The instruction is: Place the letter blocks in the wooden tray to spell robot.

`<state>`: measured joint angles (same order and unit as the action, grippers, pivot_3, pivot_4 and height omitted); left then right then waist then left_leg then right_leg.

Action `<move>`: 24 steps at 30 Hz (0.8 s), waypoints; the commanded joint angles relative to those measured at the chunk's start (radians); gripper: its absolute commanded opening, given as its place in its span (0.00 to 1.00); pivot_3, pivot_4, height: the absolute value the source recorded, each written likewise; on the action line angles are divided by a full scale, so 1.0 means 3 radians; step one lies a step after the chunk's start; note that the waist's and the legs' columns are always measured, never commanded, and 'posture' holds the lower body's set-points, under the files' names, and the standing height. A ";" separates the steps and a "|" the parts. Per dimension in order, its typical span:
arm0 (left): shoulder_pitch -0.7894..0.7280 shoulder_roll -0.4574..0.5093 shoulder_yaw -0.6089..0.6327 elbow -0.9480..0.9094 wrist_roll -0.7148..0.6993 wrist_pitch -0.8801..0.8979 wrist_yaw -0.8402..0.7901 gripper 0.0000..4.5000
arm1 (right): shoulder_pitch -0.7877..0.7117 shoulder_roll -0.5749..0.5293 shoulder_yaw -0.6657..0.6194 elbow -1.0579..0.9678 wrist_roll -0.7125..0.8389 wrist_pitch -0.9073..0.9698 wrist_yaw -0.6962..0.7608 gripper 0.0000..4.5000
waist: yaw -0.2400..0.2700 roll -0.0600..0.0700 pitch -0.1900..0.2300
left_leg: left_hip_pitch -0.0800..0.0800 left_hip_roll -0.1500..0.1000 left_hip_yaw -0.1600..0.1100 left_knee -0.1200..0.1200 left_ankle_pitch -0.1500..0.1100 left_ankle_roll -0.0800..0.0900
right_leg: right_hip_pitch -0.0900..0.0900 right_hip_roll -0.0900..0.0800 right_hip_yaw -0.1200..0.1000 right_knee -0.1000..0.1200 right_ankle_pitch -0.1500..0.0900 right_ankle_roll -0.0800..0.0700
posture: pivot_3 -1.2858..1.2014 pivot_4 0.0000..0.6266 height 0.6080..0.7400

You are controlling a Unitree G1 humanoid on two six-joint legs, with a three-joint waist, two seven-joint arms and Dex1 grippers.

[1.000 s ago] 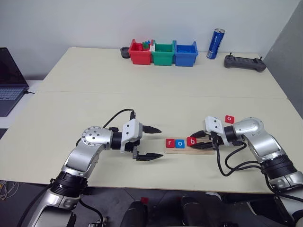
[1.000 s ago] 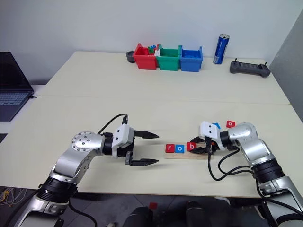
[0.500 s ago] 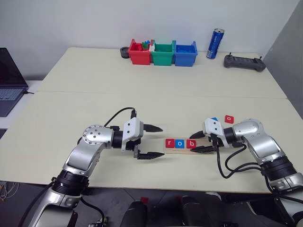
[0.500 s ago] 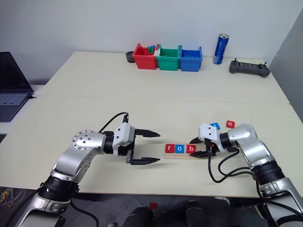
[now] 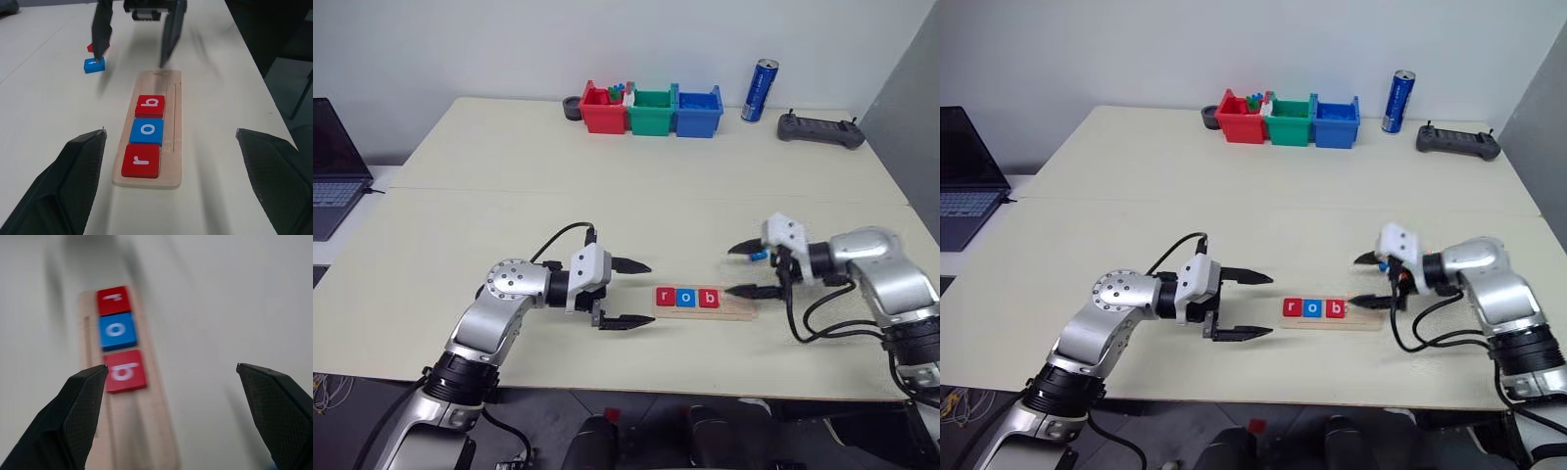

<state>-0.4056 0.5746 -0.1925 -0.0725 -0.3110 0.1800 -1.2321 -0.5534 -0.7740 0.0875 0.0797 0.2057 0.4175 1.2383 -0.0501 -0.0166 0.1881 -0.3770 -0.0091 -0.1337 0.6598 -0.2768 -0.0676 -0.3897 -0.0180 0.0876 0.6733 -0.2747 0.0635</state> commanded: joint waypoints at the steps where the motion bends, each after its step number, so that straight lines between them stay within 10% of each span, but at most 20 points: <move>1: -0.0126 -0.0043 0.0010 -0.0010 -0.0021 -0.0011 0.0031 1.00 | 0.0101 -0.0013 -0.0435 -0.0195 0.0095 0.0270 -0.0495 1.00 | 0.0004 0.0000 0.0000 | 0.0000 0.0000 0.0000 0.0000 0.0000 0.0000 | 0.0000 0.0000 0.0000 0.0000 0.0000 0.0000 | 0.52 0.24 1.00; 11: -0.0205 -0.0107 -0.0050 0.0101 0.0001 -0.0059 -0.0060 1.00 | 0.0827 0.0656 -0.1215 -0.0945 -0.0336 0.0855 -0.2624 1.00 | 0.0005 0.0001 0.0000 | -0.0011 -0.0001 0.0005 -0.0002 0.0000 0.0000 | -0.0016 0.0000 0.0006 0.0007 0.0000 0.0000 | 0.52 0.24 1.00; 24: -0.0291 -0.0109 -0.0073 0.0171 -0.0003 -0.0086 -0.0129 1.00 | 0.0427 0.1645 -0.1350 -0.0597 -0.0395 0.1055 -0.3924 1.00 | -0.0024 0.0004 -0.0001 | -0.0020 0.0000 0.0014 -0.0002 0.0001 -0.0001 | -0.0038 0.0004 0.0018 0.0020 0.0001 -0.0001 | 0.52 0.24 1.00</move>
<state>-0.4855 0.5395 -0.2211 0.0012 -0.3065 0.1652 -1.2691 -0.4119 -0.2797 -0.2954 -0.1003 0.0922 0.7675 0.0897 -0.0575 -0.0155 0.1878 -0.3835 -0.0091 -0.1294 0.6592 -0.2766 -0.0678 -0.4017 -0.0168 0.0932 0.6795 -0.2745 0.0632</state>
